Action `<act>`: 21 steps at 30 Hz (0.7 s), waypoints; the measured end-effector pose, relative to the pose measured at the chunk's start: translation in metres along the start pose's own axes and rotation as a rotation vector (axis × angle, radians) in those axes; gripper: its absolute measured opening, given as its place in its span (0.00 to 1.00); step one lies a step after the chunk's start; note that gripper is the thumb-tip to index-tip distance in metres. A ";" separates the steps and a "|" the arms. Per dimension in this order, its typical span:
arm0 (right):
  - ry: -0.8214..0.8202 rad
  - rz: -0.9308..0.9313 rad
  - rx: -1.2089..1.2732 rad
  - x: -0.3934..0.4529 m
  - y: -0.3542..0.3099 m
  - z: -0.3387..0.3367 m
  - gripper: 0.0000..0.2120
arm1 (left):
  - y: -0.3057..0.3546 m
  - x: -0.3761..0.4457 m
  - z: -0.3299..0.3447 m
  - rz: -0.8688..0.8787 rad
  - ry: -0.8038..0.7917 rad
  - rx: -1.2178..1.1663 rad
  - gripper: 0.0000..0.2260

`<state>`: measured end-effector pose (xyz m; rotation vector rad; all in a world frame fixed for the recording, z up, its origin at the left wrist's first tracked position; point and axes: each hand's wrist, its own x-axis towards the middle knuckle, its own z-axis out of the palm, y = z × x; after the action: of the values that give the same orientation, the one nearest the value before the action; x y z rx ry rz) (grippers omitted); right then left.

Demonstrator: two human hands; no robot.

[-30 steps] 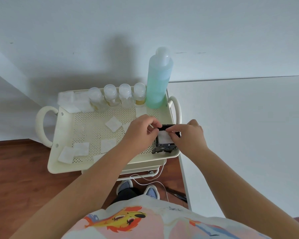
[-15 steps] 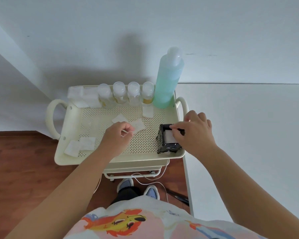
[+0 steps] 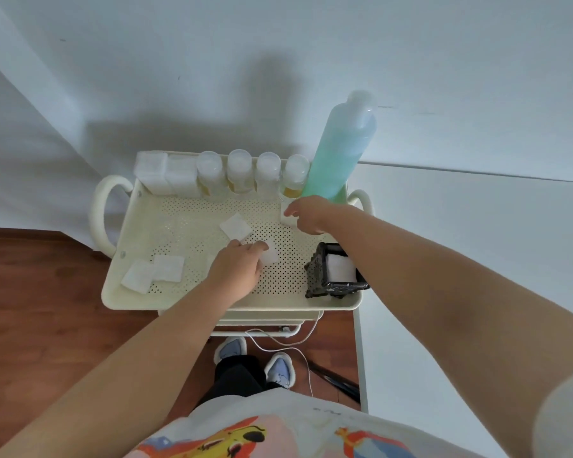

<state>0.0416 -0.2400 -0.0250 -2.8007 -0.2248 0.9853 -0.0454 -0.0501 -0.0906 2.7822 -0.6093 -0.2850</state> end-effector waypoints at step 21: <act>0.004 -0.152 -0.440 0.029 0.002 0.004 0.04 | -0.005 0.009 0.007 -0.073 0.021 -0.311 0.10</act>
<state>0.0620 -0.2363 -0.0462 -3.1067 -0.7237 0.9957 -0.0367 -0.0509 -0.0996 2.5074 -0.4179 -0.3336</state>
